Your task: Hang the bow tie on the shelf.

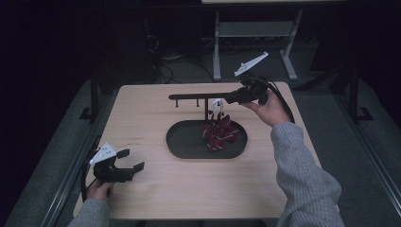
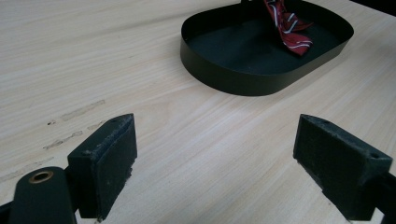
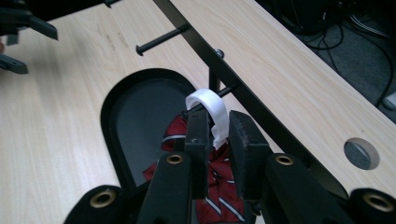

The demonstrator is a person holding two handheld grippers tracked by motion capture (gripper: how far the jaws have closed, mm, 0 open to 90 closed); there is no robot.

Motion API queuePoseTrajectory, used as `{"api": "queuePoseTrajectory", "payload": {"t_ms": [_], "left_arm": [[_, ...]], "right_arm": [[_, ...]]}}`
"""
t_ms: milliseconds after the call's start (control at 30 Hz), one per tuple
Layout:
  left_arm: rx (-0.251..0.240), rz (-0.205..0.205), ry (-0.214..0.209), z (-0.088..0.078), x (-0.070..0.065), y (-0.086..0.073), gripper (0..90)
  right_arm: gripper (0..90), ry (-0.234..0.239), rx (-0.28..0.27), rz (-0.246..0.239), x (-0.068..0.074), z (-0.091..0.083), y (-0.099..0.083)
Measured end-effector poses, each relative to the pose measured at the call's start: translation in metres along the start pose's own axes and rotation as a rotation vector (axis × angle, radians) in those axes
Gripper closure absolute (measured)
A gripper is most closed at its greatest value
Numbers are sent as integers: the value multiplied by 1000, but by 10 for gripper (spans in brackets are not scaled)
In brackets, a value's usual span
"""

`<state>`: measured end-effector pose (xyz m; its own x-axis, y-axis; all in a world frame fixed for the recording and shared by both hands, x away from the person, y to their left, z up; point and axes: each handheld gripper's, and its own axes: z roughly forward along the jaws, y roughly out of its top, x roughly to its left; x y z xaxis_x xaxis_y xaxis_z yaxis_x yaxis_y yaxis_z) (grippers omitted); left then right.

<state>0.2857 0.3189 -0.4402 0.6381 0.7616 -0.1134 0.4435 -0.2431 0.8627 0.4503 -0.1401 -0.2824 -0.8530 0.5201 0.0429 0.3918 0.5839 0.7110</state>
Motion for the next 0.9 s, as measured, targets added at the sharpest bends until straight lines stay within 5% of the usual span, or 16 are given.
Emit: {"api": "queuePoseTrajectory", "payload": {"t_ms": [900], "left_arm": [[6,8,3,0,0,-1,130]], "right_arm": [[641,16,-30,18,1,-20,-13]]}}
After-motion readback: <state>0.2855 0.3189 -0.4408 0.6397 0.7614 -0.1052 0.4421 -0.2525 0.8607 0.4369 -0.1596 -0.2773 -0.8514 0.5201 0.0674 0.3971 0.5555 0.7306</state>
